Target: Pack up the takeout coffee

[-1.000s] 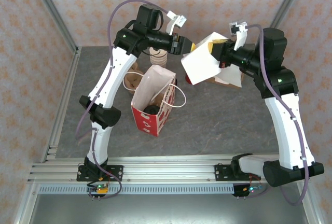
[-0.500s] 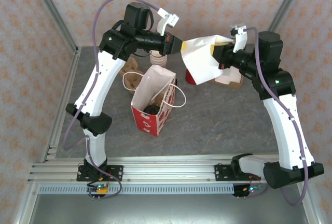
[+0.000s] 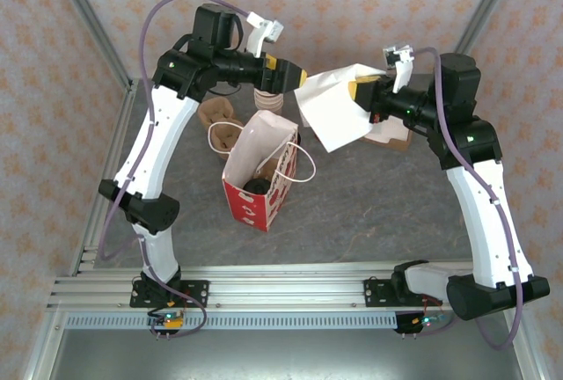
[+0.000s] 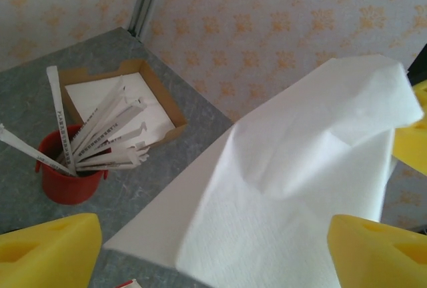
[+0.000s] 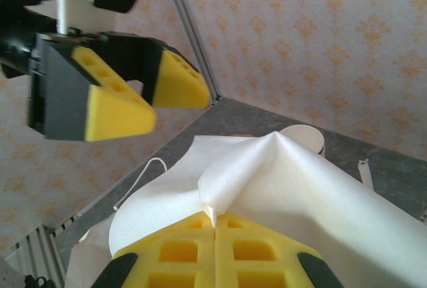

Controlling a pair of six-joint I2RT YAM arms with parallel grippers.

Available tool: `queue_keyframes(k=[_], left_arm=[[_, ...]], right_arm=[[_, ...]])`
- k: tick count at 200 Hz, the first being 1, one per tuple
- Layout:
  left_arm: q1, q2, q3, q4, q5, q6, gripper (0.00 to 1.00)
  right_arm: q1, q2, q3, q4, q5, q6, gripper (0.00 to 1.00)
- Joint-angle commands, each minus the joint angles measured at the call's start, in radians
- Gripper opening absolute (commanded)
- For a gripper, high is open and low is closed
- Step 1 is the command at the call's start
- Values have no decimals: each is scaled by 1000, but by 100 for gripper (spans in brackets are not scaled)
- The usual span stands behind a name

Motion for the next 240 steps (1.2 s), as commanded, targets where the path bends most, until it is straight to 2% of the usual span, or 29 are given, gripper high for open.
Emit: queue_keyframes(k=[1,29,49,57,80,146,190,225,240], left_arm=[[5,10,22,-4,106,-28,93],[2,59,15,-3,192,-50,98],[-10,63,-14,17,239,-60,93],[-17,57,-31,29,256,-62,86],[-34,41,-71,62,260,-77,55],[-43,28,-86,53,240,-71,0],[-36,-69,-97,20,92,-68,0],[-37,-231,-221,109,-44,-158,0],[-37,-314,-289,163,-109,-210,0]], right_arm=[[4,-13,51,39,-74,-21,0],[3,-8,51,54,-77,-13,0],[4,-8,39,70,-61,-1,0],[4,-7,33,72,-48,3,0],[4,-8,22,78,-28,2,0],[4,-20,-12,84,34,0,0],[4,-20,-34,17,154,17,2],[3,-44,-30,-56,150,91,34],[4,-39,-20,-86,160,123,43]])
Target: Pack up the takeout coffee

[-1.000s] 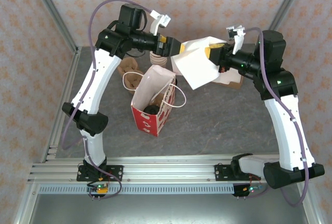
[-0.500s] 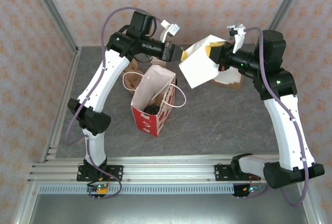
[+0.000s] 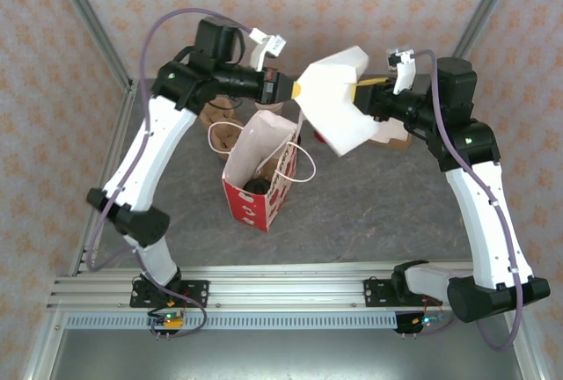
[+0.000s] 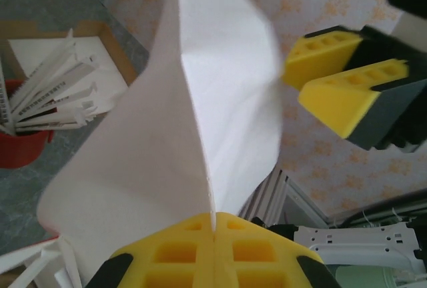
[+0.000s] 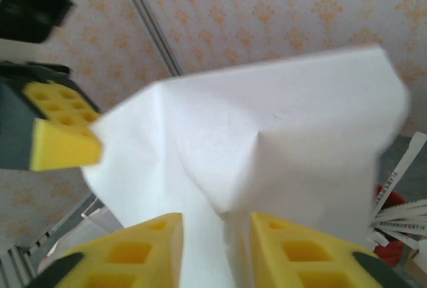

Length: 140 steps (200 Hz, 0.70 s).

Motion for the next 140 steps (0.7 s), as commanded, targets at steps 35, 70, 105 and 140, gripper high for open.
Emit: queue_keyframes(k=[35,70,105,140], left_arm=[[4,-290,-168,143,-250,-181,0],[3,-417,-269,88,-351,-203,0],[3,-467,-435,147,-293,-143,0],[3,-404,-344,46,-135,-21,0]], right_arm=[[4,-23,21,-84,122,126,58],[3,-20,-12,-66,136,136,58],[4,-14,-49,-30,116,147,57],[4,-14,-58,-38,115,143,56]])
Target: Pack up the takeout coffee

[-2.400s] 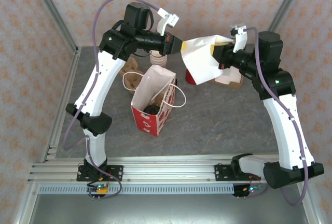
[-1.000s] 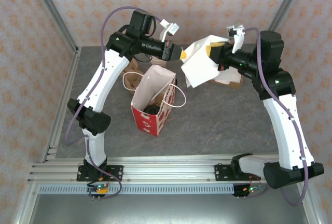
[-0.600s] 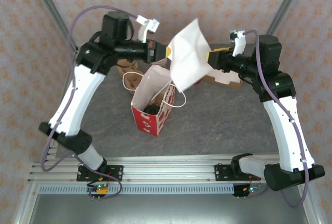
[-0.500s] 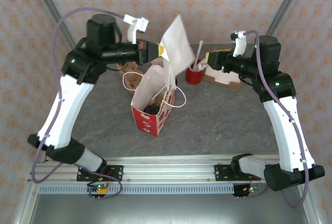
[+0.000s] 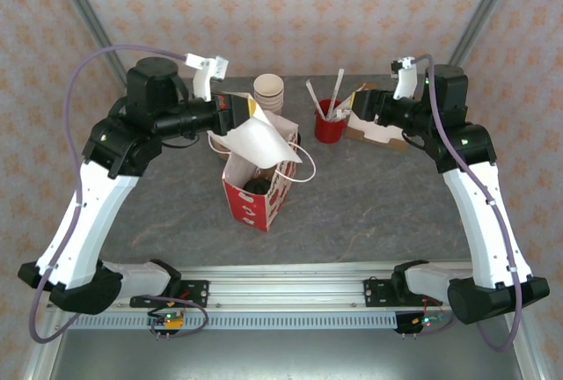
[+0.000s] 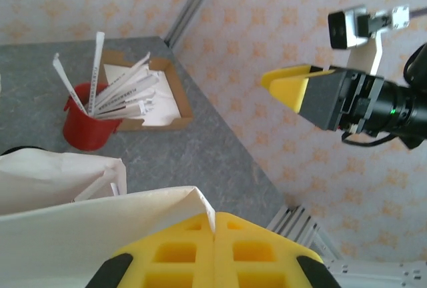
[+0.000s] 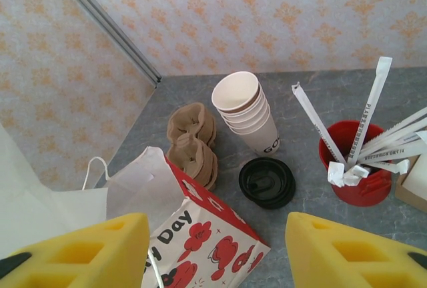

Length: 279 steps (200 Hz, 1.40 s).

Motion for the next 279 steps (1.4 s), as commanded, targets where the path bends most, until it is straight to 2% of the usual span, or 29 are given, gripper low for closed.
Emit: queue_keyframes(k=[1,57,91,112,140,169,279], left_arm=[[3,27,61,-50,117,100,0],[-2,94,185,-75,298,180,0],[-7,156,305,-159,331,269,0],[4,185,350,-289,230,345,0],[31,180,319,-360,43,381,0],[40,196,325,-444,-92,430,0],[88,109,295,-505,-332,459,0]], right_arm=[[4,-8,-7,27,6,9,56],[4,-8,-17,38,10,8,56],[4,19,-11,38,11,8,56],[4,19,-10,31,17,2,56],[4,26,-12,34,16,0,56],[4,32,-10,38,13,4,56],[4,38,-24,44,19,8,56]])
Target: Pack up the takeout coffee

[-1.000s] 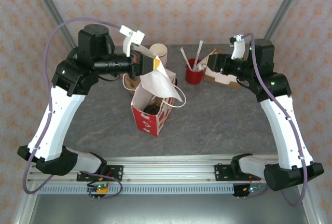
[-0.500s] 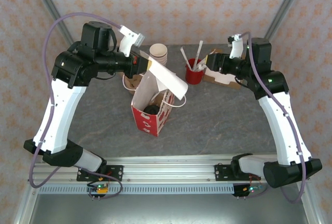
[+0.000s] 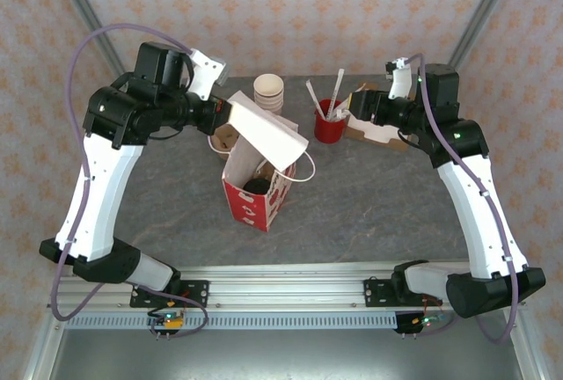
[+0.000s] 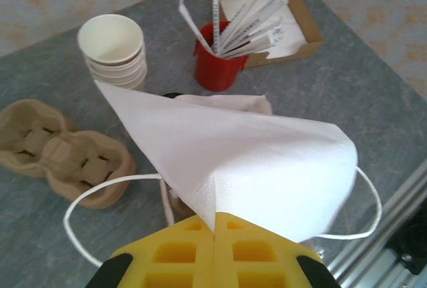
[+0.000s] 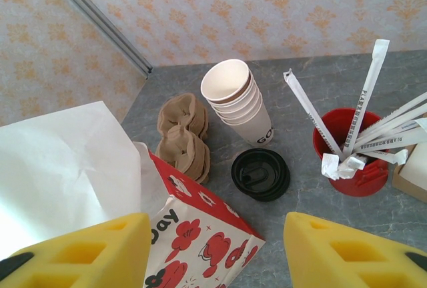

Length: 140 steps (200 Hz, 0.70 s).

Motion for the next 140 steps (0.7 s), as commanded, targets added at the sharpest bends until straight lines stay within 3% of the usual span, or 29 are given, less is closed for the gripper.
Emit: queue_keyframes(k=[1,102,140], left_arm=[[10,-63,-17,-30,-91,26,0],[11,-141,-162,-26,-198,65,0],[11,-153,-145,-27,-295,64,0]], right_arm=[[4,4,-8,38,12,8,55],[4,11,-10,48,5,19,55],[4,17,-10,53,2,26,55]])
